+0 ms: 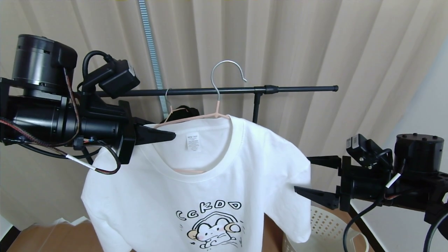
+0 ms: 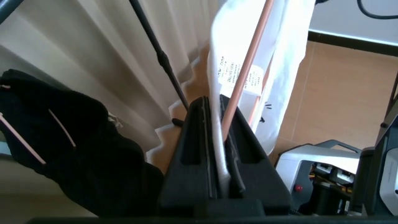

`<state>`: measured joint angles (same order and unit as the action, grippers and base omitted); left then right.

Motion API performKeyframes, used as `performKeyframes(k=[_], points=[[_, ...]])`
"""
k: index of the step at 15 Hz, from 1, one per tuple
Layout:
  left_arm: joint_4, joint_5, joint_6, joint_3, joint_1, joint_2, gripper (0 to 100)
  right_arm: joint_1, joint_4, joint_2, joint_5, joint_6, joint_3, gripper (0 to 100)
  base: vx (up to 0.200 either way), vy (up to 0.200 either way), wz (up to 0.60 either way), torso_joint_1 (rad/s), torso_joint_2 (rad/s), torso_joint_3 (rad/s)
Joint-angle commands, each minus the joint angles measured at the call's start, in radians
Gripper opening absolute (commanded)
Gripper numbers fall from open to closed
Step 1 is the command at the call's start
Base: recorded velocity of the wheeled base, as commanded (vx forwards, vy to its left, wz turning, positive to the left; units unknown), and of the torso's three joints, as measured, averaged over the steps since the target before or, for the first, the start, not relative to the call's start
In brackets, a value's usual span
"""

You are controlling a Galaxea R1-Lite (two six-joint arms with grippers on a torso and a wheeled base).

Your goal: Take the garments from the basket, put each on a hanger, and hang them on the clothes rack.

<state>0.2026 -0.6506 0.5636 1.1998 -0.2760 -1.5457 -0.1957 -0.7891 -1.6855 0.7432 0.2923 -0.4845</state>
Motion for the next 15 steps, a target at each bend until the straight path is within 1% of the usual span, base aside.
performKeyframes(k=[1,3,9,10,15], points=[[-0.002,0.0,-0.016,0.0,0.001,0.009,0,-0.007,0.001,-0.029,0.001,0.019,0.007,100,0.0,0.0,0.0,0.0,0.0,0.0],[-0.003,0.002,-0.037,-0.002,0.003,0.021,0,-0.016,0.001,-0.049,0.001,0.033,0.009,100,0.0,0.0,0.0,0.0,0.0,0.0],[-0.003,0.0,-0.041,-0.002,0.024,0.019,0,-0.027,-0.004,-0.106,-0.004,0.034,-0.003,100,0.0,0.0,0.0,0.0,0.0,0.0],[-0.008,0.0,-0.048,-0.002,0.023,0.019,0,-0.027,-0.004,-0.106,-0.004,0.034,-0.003,0,0.0,0.0,0.0,0.0,0.0,0.0],[-0.023,0.0,-0.065,-0.011,0.023,0.021,0,-0.027,-0.005,-0.103,-0.007,0.031,-0.014,0,0.0,0.0,0.0,0.0,0.0,0.0]])
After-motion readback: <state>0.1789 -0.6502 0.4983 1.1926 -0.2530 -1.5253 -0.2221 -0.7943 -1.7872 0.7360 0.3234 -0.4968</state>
